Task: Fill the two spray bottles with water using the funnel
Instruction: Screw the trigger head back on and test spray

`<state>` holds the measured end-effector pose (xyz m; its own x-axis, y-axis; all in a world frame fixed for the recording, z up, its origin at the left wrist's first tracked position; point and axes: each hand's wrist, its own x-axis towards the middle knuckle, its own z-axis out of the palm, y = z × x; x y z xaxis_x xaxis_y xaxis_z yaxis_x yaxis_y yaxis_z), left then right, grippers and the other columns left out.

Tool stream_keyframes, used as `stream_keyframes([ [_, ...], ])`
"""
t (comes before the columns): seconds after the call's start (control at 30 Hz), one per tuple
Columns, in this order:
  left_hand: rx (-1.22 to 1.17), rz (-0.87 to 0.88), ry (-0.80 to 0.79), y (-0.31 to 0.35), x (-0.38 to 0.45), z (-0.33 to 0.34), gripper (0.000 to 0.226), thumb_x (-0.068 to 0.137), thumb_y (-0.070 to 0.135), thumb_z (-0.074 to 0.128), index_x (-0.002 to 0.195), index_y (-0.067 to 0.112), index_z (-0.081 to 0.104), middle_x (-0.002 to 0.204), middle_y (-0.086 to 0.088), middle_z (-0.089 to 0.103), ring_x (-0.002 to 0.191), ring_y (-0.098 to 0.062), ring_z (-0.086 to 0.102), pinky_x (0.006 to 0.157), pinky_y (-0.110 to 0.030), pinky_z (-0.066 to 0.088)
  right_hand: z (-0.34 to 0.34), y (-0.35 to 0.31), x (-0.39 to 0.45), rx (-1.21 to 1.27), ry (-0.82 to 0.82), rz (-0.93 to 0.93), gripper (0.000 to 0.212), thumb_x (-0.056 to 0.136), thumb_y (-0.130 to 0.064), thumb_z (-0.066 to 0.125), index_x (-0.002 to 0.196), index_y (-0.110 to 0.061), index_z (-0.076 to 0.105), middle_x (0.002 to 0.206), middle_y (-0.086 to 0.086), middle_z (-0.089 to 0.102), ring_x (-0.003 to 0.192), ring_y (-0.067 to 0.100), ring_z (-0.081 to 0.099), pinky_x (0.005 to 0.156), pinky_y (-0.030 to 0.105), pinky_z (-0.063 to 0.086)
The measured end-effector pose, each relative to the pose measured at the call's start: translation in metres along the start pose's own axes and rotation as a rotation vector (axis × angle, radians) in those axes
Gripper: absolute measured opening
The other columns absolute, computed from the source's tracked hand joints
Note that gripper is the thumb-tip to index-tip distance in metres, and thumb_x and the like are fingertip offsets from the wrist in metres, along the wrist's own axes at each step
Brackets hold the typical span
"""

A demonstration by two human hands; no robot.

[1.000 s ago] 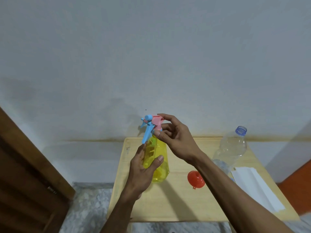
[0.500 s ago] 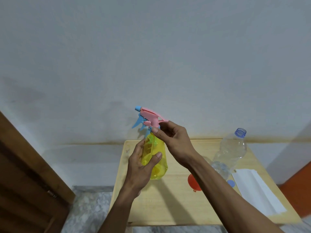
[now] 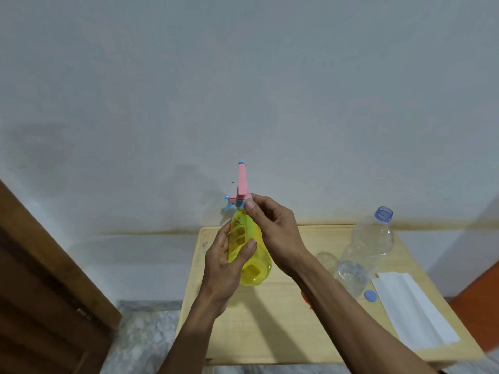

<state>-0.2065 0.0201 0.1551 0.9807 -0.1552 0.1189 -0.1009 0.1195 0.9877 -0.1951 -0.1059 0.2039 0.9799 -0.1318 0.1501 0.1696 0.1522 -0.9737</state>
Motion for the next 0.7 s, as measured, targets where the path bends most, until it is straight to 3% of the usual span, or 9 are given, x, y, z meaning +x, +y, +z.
stream_keyframes([
  [0.17,0.025,0.017,-0.005,0.0003,0.0016,0.0013,0.058,0.085,0.04,0.07,0.139,0.03,0.053,0.13,0.007,0.066,0.123,-0.013,0.061,0.104,-0.047,0.05,0.0016,-0.0006,-0.0006,0.015,0.052,-0.016,0.024,0.095,-0.022,0.07,0.114,-0.007,0.07,0.102,0.006,0.075,0.09,0.01,0.07,0.079,0.023,0.057],
  [0.3,0.029,0.017,-0.008,0.002,0.0027,0.0021,0.055,0.086,0.044,0.067,0.138,0.032,0.054,0.129,0.009,0.066,0.122,-0.01,0.061,0.104,-0.047,0.049,0.0027,0.0,-0.0005,-0.02,0.043,-0.017,0.025,0.1,-0.027,0.064,0.118,-0.013,0.073,0.109,0.007,0.077,0.101,0.018,0.071,0.091,0.031,0.057],
  [0.43,0.018,0.018,-0.015,0.0037,0.0045,0.003,0.051,0.088,0.04,0.067,0.137,0.033,0.055,0.131,0.007,0.066,0.124,-0.012,0.06,0.105,-0.049,0.048,0.0038,0.0003,-0.0004,-0.035,0.086,-0.031,0.024,0.095,-0.03,0.07,0.114,-0.015,0.071,0.108,0.008,0.074,0.096,0.019,0.069,0.09,0.037,0.057],
  [0.63,0.013,0.019,-0.009,0.0049,0.0055,0.0046,0.048,0.087,0.042,0.07,0.133,0.035,0.057,0.127,0.009,0.067,0.121,-0.011,0.062,0.103,-0.049,0.05,0.0049,-0.0019,-0.0002,-0.02,0.079,-0.03,0.024,0.096,-0.032,0.069,0.114,-0.016,0.069,0.111,0.009,0.073,0.107,0.028,0.068,0.097,0.044,0.057],
  [0.7,0.01,0.02,-0.013,0.0053,0.0056,0.0051,0.045,0.089,0.04,0.069,0.133,0.035,0.057,0.126,0.009,0.067,0.12,-0.01,0.062,0.103,-0.048,0.05,0.0042,-0.0026,0.0003,-0.009,0.056,-0.031,0.024,0.096,-0.03,0.069,0.117,-0.018,0.068,0.113,0.008,0.073,0.11,0.026,0.068,0.098,0.041,0.056],
])
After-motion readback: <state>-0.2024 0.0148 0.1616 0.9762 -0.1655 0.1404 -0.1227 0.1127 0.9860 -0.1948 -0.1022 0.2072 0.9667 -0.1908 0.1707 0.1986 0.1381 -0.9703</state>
